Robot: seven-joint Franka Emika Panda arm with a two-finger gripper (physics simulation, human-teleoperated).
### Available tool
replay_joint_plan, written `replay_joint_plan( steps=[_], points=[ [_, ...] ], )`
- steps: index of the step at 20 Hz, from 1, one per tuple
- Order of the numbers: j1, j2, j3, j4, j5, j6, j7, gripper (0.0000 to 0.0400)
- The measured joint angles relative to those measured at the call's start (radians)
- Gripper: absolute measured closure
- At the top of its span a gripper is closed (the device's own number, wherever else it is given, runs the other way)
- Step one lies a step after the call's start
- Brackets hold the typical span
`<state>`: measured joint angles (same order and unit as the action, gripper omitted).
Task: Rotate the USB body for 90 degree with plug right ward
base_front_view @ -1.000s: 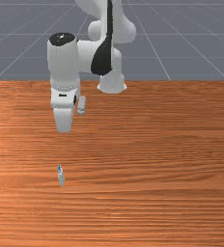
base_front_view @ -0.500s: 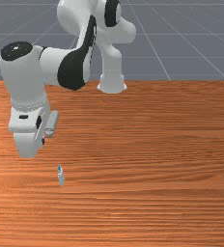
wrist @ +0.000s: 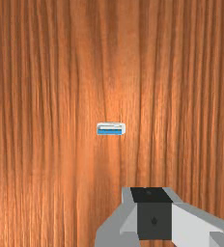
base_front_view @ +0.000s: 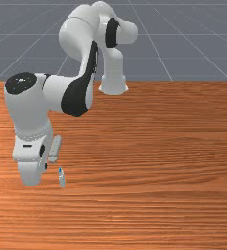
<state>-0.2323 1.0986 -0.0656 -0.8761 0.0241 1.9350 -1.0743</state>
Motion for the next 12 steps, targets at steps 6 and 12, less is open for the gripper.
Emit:
replay_joint_plan(
  steps=[6, 12],
  points=[
    [0.000, 0.112, -0.001, 0.077, -0.002, 0.014, 0.009, 0.0400],
    [0.055, 0.031, 0.000, -0.079, 0.003, 0.092, 0.088, 0.0400]
  ],
)
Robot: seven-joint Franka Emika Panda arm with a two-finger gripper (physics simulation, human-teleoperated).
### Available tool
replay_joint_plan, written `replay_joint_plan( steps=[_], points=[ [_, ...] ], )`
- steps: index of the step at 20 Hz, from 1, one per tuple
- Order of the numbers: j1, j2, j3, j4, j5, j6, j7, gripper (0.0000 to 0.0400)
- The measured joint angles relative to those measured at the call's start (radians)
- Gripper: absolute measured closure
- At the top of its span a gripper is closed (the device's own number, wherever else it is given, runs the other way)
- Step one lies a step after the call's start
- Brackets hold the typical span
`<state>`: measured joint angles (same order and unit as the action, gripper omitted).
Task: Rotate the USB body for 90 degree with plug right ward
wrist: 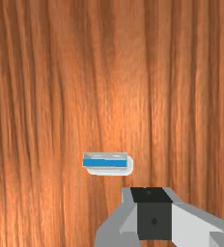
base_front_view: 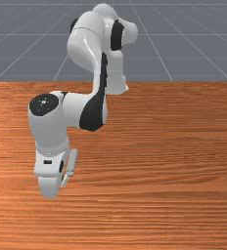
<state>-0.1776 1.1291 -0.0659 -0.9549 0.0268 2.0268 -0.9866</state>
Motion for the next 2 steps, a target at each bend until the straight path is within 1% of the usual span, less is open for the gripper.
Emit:
replay_joint_plan(
  steps=[2],
  points=[
    [0.028, -0.025, -0.003, -0.047, 0.004, 0.019, 0.056, 0.0400]
  ],
)
